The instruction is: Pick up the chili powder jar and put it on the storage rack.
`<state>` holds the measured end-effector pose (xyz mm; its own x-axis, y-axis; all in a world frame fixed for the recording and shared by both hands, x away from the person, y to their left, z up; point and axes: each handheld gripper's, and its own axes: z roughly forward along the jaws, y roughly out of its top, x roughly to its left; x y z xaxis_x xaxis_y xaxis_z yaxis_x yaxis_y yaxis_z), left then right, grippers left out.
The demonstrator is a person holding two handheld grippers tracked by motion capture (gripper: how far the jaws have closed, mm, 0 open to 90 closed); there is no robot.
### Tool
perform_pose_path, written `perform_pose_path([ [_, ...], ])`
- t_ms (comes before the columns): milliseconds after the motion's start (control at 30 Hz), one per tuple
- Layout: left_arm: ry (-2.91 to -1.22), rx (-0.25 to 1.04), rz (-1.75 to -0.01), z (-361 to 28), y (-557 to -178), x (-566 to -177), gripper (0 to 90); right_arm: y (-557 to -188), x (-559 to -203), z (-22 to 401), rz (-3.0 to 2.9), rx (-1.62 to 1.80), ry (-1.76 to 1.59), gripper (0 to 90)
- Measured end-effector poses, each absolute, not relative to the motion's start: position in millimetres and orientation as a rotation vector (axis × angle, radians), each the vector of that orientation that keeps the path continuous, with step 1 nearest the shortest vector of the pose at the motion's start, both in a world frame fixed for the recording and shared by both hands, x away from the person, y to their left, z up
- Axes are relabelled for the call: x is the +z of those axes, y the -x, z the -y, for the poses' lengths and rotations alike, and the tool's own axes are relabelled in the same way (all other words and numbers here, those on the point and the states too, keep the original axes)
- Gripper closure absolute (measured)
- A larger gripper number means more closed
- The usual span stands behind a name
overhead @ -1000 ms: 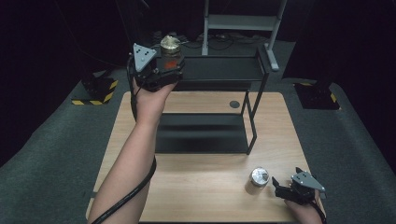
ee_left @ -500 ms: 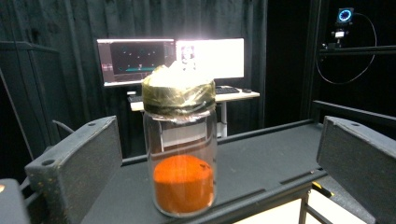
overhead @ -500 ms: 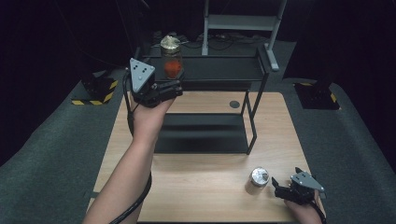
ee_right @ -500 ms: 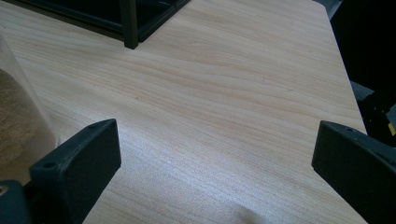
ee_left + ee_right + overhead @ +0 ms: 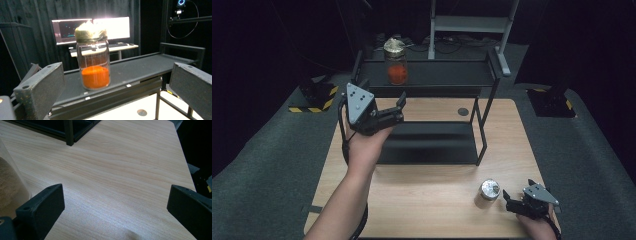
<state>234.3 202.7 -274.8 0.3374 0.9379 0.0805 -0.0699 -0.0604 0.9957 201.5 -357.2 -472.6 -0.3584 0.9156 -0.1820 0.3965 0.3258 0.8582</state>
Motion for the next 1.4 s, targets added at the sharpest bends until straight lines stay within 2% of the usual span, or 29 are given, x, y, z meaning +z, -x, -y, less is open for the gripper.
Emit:
perform_pose_path([
  [600,-1.394,1.0,-0.903,-221,-183,-328,0.3,-201,-473,356,-1.909,0.959,-1.149,0.3],
  [800,-1.402,0.981,-0.926,-228,-170,-354,0.3,-201,-473,356,-1.909,0.961,-1.148,0.3],
  [1200,-1.448,0.894,-1.014,-234,-152,-430,0.3,-201,-473,356,-1.911,0.962,-1.143,0.3],
  [1400,-1.541,0.866,-1.054,-237,-150,-452,0.3,-201,-473,356,-1.91,0.964,-1.141,0.3],
])
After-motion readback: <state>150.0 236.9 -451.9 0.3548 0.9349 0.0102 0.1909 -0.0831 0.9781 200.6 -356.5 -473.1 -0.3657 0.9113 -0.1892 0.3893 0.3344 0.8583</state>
